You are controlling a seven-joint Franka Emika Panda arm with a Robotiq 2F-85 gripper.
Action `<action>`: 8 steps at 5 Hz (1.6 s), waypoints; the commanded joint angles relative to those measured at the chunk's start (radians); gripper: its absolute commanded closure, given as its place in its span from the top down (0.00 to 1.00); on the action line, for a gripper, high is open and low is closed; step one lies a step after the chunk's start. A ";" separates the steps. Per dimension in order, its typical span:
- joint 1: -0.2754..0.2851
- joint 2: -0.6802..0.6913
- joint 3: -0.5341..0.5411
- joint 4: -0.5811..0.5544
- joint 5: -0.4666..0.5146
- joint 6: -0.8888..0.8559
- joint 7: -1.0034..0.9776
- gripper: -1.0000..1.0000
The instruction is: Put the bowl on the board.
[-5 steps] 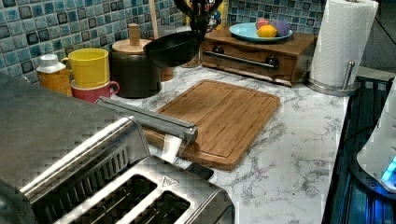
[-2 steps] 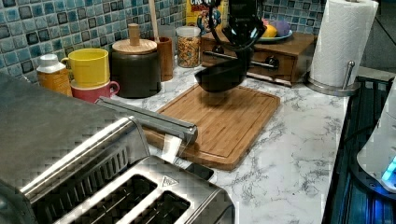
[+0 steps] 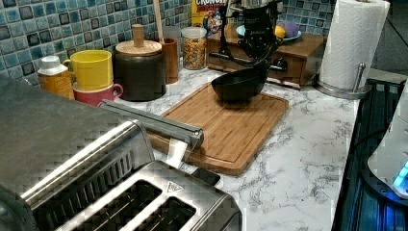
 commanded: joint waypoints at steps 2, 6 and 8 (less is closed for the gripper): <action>0.012 0.009 0.017 -0.011 -0.035 0.105 0.000 0.00; 0.018 0.058 0.021 0.013 -0.028 0.021 -0.032 0.50; 0.012 0.016 0.012 0.009 -0.037 0.041 -0.032 0.50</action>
